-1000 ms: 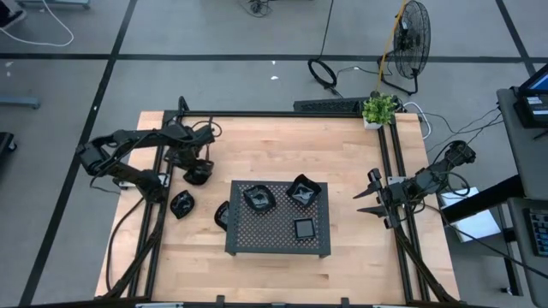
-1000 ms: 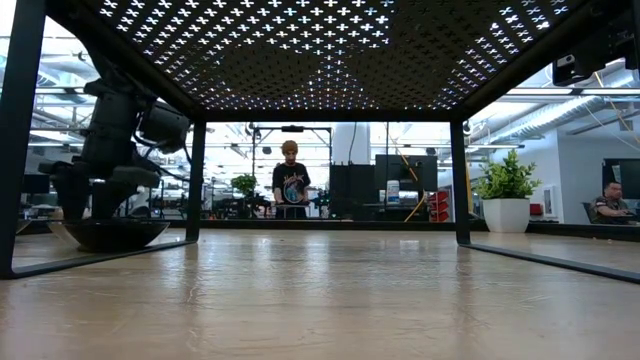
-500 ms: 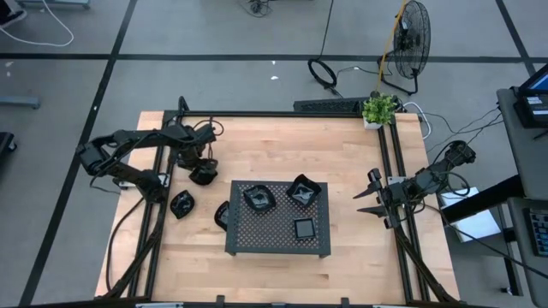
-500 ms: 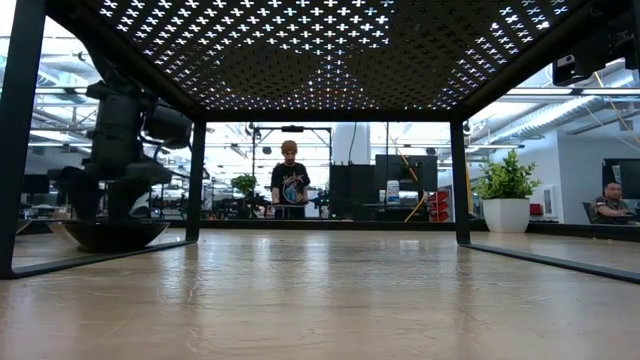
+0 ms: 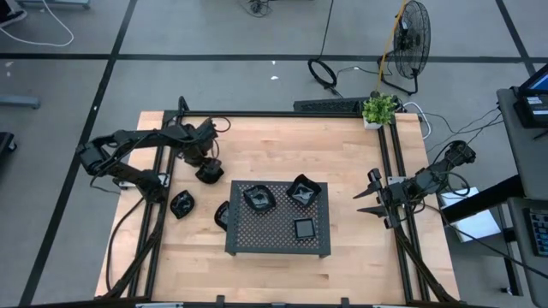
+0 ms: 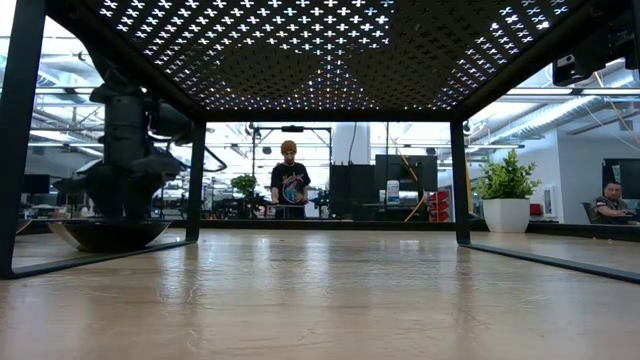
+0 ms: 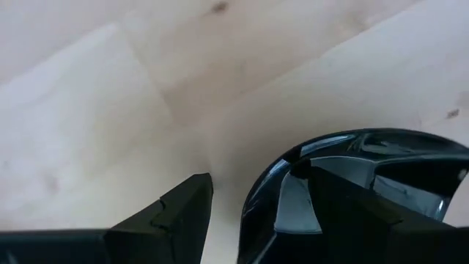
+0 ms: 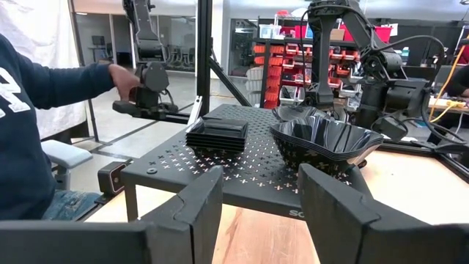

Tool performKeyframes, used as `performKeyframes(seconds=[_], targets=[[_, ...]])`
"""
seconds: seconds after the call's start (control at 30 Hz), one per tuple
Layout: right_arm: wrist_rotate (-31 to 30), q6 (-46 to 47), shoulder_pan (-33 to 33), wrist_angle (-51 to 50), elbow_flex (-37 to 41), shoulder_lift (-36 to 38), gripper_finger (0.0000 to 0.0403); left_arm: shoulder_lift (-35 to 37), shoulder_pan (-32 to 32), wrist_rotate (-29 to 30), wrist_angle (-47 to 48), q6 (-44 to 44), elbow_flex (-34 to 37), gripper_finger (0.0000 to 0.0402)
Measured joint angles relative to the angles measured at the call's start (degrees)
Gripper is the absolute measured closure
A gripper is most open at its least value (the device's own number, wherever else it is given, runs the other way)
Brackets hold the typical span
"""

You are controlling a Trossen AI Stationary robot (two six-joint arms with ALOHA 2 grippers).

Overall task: Pick & Place Mini shaped plates
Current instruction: Stack the black leaf-shaped plate on top of the black leaf-shaped plates on the shelf

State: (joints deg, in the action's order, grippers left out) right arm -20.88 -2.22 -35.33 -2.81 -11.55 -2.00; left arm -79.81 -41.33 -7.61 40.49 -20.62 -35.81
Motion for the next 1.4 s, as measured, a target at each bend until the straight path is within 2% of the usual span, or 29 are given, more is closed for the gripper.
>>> performKeyframes(seconds=[0.4,0.53,0.73,0.87,1.0,1.27,1.4], targets=[[0.0,-0.01,-0.01,0.0,0.0,0.0,0.0238,0.0,-0.01,0.31,-4.86,19.05,0.0,0.017],[0.0,0.0,0.0,0.0,0.0,0.0,0.0238,0.0,0.0,0.29,-6.72,22.31,-0.02,0.017],[0.0,-0.02,-0.02,0.0,-0.01,0.0,0.0238,0.0,0.01,0.29,-6.28,24.05,-0.02,0.017],[0.0,0.0,-0.02,0.0,0.0,0.0,0.0238,0.0,-0.01,0.09,-6.82,14.41,-0.02,0.017],[0.0,0.0,-0.01,0.0,0.0,0.0,0.0238,0.0,-0.01,0.09,-6.47,9.94,-0.02,0.017],[0.0,-0.01,-0.01,0.0,0.0,0.0,0.0238,0.0,0.17,5.42,-7.15,23.2,-0.02,0.017],[0.0,0.0,0.0,-0.02,0.0,0.0,0.0238,0.0,0.28,7.72,-7.19,25.25,-0.04,0.017]])
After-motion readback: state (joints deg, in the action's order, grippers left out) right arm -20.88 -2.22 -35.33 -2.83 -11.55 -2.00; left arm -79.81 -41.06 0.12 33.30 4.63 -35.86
